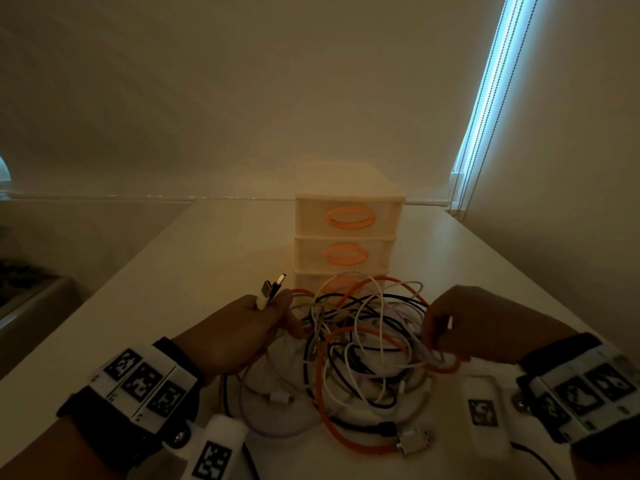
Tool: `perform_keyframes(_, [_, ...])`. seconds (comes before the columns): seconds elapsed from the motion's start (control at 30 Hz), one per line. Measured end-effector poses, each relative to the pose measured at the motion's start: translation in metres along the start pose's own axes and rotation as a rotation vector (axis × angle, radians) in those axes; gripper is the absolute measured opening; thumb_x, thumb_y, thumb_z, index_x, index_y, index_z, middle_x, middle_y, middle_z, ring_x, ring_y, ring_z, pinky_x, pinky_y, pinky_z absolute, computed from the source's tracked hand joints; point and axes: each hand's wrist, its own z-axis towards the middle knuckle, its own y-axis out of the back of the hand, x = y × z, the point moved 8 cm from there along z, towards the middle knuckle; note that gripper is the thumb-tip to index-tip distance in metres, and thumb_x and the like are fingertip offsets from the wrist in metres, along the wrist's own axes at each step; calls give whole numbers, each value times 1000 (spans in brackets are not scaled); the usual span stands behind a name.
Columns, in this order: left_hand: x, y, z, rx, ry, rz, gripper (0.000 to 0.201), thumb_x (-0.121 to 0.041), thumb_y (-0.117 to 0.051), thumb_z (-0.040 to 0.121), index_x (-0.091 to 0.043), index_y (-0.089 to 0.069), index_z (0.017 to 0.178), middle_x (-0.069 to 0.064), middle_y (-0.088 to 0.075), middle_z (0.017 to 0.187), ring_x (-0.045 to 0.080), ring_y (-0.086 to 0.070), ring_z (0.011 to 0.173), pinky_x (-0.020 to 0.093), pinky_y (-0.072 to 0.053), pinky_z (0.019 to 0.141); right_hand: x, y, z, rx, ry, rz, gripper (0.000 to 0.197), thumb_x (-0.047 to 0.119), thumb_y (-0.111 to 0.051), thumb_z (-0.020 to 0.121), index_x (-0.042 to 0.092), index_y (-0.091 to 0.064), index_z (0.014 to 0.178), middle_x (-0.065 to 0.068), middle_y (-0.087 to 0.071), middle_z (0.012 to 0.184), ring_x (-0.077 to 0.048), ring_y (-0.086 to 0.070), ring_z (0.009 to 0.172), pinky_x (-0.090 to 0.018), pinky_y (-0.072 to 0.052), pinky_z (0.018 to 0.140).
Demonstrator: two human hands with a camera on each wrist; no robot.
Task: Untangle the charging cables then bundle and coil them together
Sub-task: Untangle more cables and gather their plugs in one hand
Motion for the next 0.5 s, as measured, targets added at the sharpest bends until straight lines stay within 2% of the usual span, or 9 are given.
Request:
perform_keyframes(0.07, [1,-1,0,7,3,7,66,-62,-36,85,-10,-76,89,2,-24,51,14,-18,39,22,-19,40,2,-13,4,76,-1,6,25,9,-68,81,32,-73,76,8,-72,87,3,-64,60,-11,-48,54])
perform_keyframes(0.13, [1,0,0,14,2,5,66,-63,-36,85,-12,-77,87,2,-24,51,15,-18,40,23,-19,41,2,-11,7,44,17,-12,28,11,-70,80,38,-74,85,14,-71,89,1,-66,74,-9,-48,57])
perform_keyframes(0.2, [1,0,0,12,0,9,65,-64,-37,84,-14,-77,85,2,-24,51,15,-18,40,23,-19,41,-1,-6,8,19,39,22,43,10,-70,80,46,-71,102,19,-71,92,2,-66,79,-9,-48,61])
perform_keyframes(0.27, [1,0,0,12,0,21,65,-65,-36,84,-14,-77,85,2,-23,52,15,-18,40,23,-19,42,-6,-8,7,35,48,68,58,5,-69,80,48,-63,118,19,-72,98,1,-65,77,-16,-53,67])
perform_keyframes(0.3, [1,-1,0,18,-1,25,65,-65,-36,85,-15,-77,85,3,-23,52,15,-18,40,23,-19,42,-8,-9,7,33,54,74,60,4,-70,79,47,-61,120,19,-71,100,-2,-65,77,-20,-56,69])
perform_keyframes(0.37, [0,-1,-1,26,-2,19,65,-63,-36,87,-13,-77,87,2,-23,52,15,-18,40,22,-19,41,-10,-10,5,26,49,114,58,7,-74,79,45,-58,119,16,-67,101,-10,-65,75,-26,-58,69])
perform_keyframes(0.43, [-1,-2,-2,25,-1,20,66,-62,-36,87,-10,-76,90,2,-23,52,14,-18,39,22,-19,40,-9,-10,6,23,38,143,50,11,-79,76,40,-60,113,12,-64,100,-10,-64,72,-23,-56,64])
perform_keyframes(0.5, [-2,-3,-3,21,5,28,67,-62,-35,86,-8,-75,92,3,-22,53,13,-17,39,22,-19,39,-9,-11,12,4,25,66,31,15,-78,77,32,-66,100,9,-64,96,-6,-61,74,-18,-51,62])
